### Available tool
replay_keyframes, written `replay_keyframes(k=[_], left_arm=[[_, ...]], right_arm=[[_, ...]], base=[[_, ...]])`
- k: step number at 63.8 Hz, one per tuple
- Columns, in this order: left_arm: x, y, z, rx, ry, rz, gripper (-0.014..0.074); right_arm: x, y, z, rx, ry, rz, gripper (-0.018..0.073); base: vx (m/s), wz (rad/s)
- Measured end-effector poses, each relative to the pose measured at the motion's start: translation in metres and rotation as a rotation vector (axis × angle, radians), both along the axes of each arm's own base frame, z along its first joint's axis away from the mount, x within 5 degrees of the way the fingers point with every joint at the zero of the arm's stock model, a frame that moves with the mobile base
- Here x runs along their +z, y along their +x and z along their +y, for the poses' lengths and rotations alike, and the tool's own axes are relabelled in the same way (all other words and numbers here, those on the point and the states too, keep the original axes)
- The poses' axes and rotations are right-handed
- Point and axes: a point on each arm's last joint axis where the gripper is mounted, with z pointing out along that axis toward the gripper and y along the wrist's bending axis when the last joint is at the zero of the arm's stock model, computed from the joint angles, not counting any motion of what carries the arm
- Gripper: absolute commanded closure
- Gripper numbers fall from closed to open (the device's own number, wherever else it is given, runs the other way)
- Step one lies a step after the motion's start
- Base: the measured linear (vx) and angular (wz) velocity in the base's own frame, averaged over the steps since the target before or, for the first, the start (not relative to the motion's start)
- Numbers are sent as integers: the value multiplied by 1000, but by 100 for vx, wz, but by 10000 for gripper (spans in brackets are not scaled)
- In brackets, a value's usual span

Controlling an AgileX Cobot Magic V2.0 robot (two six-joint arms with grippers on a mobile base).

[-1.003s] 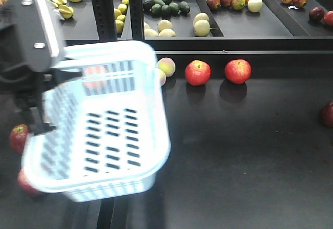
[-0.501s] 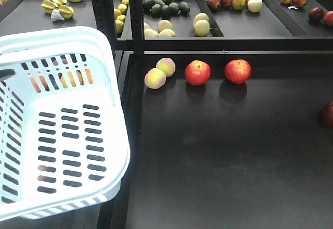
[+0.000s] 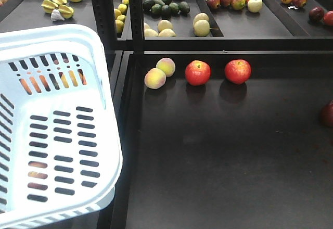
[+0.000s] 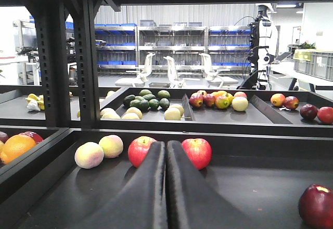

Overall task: Pick three apples into basket with both arms
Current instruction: 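Hold the basket raised beside the robot with the left gripper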

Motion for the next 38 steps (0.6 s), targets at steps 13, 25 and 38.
replay_keyframes(k=[13,25,38], left_arm=[[0,0,0,0,1,5,604],[0,0,0,0,2,6,604],[-1,0,0,0,2,7,604]], right_arm=[[0,0,0,0,0,0,568],[0,0,0,0,0,0,568],[0,0,0,0,0,0,568]], base=[[0,0],[0,0],[0,0]])
